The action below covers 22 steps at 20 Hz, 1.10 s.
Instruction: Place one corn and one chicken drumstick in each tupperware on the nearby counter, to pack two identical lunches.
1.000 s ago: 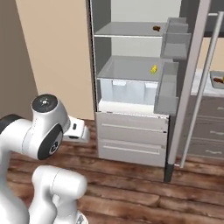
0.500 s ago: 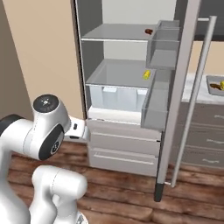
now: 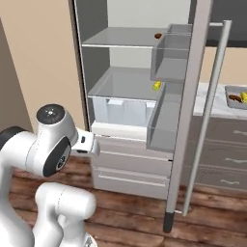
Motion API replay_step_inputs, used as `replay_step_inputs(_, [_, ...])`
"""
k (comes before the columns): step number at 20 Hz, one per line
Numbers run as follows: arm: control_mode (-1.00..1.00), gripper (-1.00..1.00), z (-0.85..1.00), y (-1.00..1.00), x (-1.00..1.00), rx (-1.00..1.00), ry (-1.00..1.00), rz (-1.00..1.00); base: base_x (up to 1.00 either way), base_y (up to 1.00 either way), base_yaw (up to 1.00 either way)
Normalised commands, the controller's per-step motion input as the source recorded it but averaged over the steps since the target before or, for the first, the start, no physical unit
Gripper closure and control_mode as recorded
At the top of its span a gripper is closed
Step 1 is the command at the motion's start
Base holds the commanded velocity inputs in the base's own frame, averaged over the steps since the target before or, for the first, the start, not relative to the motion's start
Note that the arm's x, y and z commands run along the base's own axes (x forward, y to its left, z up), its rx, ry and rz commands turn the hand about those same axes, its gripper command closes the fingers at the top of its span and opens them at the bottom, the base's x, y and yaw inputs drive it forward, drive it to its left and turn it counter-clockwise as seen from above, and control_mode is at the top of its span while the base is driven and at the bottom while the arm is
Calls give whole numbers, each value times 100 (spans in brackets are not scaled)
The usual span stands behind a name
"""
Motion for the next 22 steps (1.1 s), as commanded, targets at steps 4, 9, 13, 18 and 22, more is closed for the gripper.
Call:
replay_step_inputs(4, [100, -100, 0, 0, 0, 0, 0, 0, 73, 0, 0])
replay_step_inputs(9, [100, -100, 0, 0, 0, 0, 0, 0, 85, -3, 0])
replay_step_inputs(13, [100, -100, 0, 0, 0, 0, 0, 0, 84, -16, 0])
replay_step_inputs(18, [100, -100, 0, 0, 0, 0, 0, 0, 85, -15, 0])
replay_step_inputs(22, [100, -100, 0, 0, 0, 0, 0, 0, 85, -18, 0])
